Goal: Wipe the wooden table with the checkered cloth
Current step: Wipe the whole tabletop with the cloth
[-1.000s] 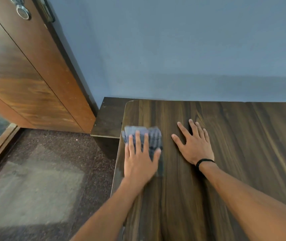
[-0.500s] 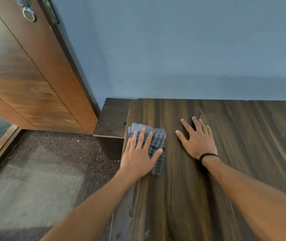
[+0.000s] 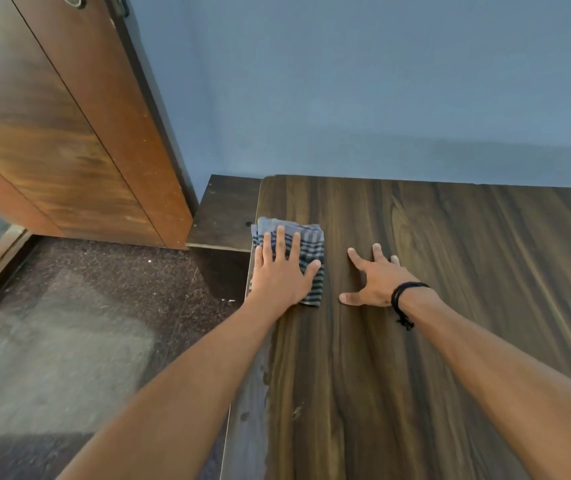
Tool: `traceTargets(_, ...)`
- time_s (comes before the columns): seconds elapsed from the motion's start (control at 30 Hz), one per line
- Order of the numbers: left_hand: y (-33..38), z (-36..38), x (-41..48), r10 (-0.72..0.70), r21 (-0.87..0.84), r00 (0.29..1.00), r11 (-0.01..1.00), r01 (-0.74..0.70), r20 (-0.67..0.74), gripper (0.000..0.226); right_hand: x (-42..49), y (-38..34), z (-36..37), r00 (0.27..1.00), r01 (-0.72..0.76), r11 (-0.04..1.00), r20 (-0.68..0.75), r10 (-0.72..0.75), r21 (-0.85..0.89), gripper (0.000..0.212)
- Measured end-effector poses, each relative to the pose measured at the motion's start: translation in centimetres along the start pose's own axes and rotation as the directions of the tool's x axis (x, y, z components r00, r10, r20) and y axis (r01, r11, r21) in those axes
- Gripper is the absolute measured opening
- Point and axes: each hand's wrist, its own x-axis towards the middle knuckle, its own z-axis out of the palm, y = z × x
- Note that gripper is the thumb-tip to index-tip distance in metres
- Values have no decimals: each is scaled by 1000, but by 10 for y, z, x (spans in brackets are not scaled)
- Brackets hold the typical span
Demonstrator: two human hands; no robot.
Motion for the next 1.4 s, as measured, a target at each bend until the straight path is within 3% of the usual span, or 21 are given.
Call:
traceTargets(0.13, -7, 25, -56, 42, 2, 996, 999, -42, -80, 80, -2, 0, 6, 999, 33, 999, -43, -32, 23, 111)
traceTargets(0.4, -2, 10, -11, 13, 37, 999, 999, -15, 48, 82, 0, -2, 3, 999, 10, 1000, -54, -9, 24, 113)
traceTargets(0.57, -20, 36, -78, 77, -7, 997, 997, -77, 5, 75, 1, 3, 8, 995, 50, 999, -82, -49, 14, 113)
traceTargets(0.77, 0, 9, -35, -66, 31, 997, 997, 65, 38, 81, 3, 2, 5, 995, 49, 999, -87, -47, 16, 112)
traceTargets(0.93, -6, 44, -110, 35, 16, 997, 999, -34, -75, 76, 6, 4, 10, 994, 61, 998, -93, -60, 9, 111)
traceTargets(1.17, 16, 15, -42, -104, 4, 994, 995, 104, -26, 80, 4, 1, 7, 995, 46, 999, -85, -46, 2, 111)
traceTargets(1.3, 8, 45, -125, -4, 7, 988, 1000, 5, -153, 78, 4, 3, 7, 994, 74, 997, -77, -74, -6, 110)
traceTargets(1.4, -6, 44, -129, -10, 28, 994, 1000, 13, -110, 80, 5, 2, 6, 993, 70, 998, -93, -69, 6, 109)
